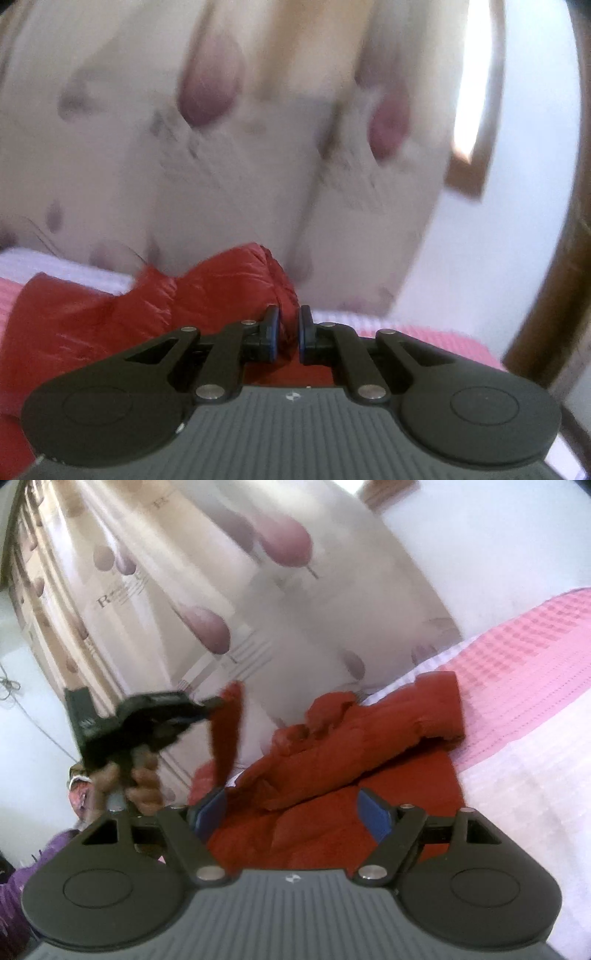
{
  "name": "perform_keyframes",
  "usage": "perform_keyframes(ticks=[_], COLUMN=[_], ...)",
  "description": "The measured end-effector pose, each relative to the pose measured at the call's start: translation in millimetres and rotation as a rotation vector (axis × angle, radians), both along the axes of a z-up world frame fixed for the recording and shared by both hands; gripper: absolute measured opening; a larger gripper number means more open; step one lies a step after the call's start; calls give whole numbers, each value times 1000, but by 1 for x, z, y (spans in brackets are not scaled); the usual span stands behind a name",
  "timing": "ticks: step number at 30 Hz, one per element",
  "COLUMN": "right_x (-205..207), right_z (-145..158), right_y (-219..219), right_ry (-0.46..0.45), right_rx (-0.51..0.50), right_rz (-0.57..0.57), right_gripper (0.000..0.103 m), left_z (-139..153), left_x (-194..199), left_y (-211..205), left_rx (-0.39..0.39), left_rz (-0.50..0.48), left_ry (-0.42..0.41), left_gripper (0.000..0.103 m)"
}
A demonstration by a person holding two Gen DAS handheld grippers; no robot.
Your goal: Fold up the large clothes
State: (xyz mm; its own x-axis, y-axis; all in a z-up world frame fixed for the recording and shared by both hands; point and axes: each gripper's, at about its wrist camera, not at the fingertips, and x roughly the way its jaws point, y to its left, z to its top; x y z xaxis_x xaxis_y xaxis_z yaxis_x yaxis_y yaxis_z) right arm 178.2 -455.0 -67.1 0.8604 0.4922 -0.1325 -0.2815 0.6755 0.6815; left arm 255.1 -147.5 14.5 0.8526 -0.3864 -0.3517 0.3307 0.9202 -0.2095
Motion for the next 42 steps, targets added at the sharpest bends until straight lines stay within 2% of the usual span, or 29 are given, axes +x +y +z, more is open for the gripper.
perform_keyframes(ticks=[3,9,10,11,12,13,14,15,18,19,21,23,24,27,29,30,31,33,35,37,38,40,42], right_x=[2,10,13,15,18,22,26,30,50,57,78,101,113,149,170,177,185,196,204,209,210,209,208], right_z=[-2,-1,0,2,4,7,10,13,25,28,34,39,40,40,36,33,29,20,5,-8,-10,-11,-12], right_y=[-5,-5,-5,-4,-2,-1,0,1,5,8,16,26,31,47,61,68,77,91,101,104,104,109,115], right_ry=[6,4,4,3,2,-1,-7,-12,-16,-10,6,8,14,50,55,55,48,64,97,137,143,141,142], right_rx=[4,-2,-5,-11,-19,-28,-35,-41,-68,-79,-108,-145,-157,-174,-225,-264,-303,-377,-438,-458,-467,-510,-545], right_rz=[-4,2,6,10,15,22,26,30,56,64,93,99,106,112,106,101,112,116,115,117,116,114,110], right_gripper=[79,79,79,79,79,79,79,79,79,79,79,79,79,79,78,73,57,45,45,42,41,32,29], left_z=[-24,-51,-54,-55,-55,-52,-47,-40,-20,-16,-12,-13,-16,-19,-23,-25,-28,-31,-36,-40,-42,-45,-46], left_x=[2,2,-3,-4,-7,-10,-16,-23,-38,-42,-46,-49,-56,-86,-114,-126,-140,-162,-182,-189,-189,-192,-192], left_y=[-18,-33,-30,-29,-28,-25,-19,-9,22,33,62,88,104,141,160,166,173,180,188,194,196,202,205], left_rx=[18,32,35,41,41,34,17,-9,-24,-22,-30,-36,-40,-87,-84,-76,-54,27,75,94,94,78,60], left_rz=[-52,-165,-168,-168,-165,-156,-129,-101,-74,-46,15,82,136,237,301,321,339,369,405,418,423,414,407], left_ry=[47,51,50,43,35,22,6,-14,-59,-67,-32,18,39,63,58,46,40,23,-15,-11,-3,18,30], left_gripper=[10,11,16,37,51,80,97,101,101,97,90,74,72,75,79,81,88,89,90,90,90,90,90])
